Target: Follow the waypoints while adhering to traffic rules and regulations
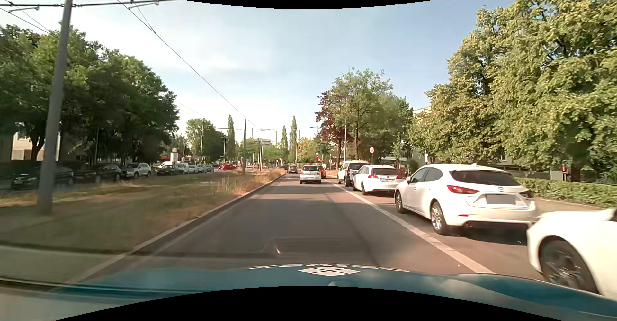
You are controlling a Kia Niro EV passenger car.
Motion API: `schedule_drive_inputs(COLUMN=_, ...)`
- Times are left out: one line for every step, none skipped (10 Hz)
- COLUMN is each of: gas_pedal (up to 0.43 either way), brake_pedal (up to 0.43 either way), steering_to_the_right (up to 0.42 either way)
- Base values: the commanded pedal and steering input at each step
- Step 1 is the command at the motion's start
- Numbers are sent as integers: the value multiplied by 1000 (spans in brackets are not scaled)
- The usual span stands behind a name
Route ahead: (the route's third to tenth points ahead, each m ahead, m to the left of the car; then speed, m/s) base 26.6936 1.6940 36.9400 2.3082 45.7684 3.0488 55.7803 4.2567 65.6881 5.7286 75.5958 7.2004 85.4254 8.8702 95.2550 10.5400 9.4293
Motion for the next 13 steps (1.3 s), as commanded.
schedule_drive_inputs(gas_pedal=79, brake_pedal=0, steering_to_the_right=-14)
schedule_drive_inputs(gas_pedal=79, brake_pedal=0, steering_to_the_right=-12)
schedule_drive_inputs(gas_pedal=79, brake_pedal=0, steering_to_the_right=-11)
schedule_drive_inputs(gas_pedal=79, brake_pedal=0, steering_to_the_right=-11)
schedule_drive_inputs(gas_pedal=79, brake_pedal=0, steering_to_the_right=-11)
schedule_drive_inputs(gas_pedal=67, brake_pedal=0, steering_to_the_right=-11)
schedule_drive_inputs(gas_pedal=67, brake_pedal=0, steering_to_the_right=-11)
schedule_drive_inputs(gas_pedal=67, brake_pedal=0, steering_to_the_right=-11)
schedule_drive_inputs(gas_pedal=67, brake_pedal=0, steering_to_the_right=-11)
schedule_drive_inputs(gas_pedal=67, brake_pedal=0, steering_to_the_right=-11)
schedule_drive_inputs(gas_pedal=67, brake_pedal=0, steering_to_the_right=-11)
schedule_drive_inputs(gas_pedal=67, brake_pedal=0, steering_to_the_right=-11)
schedule_drive_inputs(gas_pedal=67, brake_pedal=0, steering_to_the_right=-11)
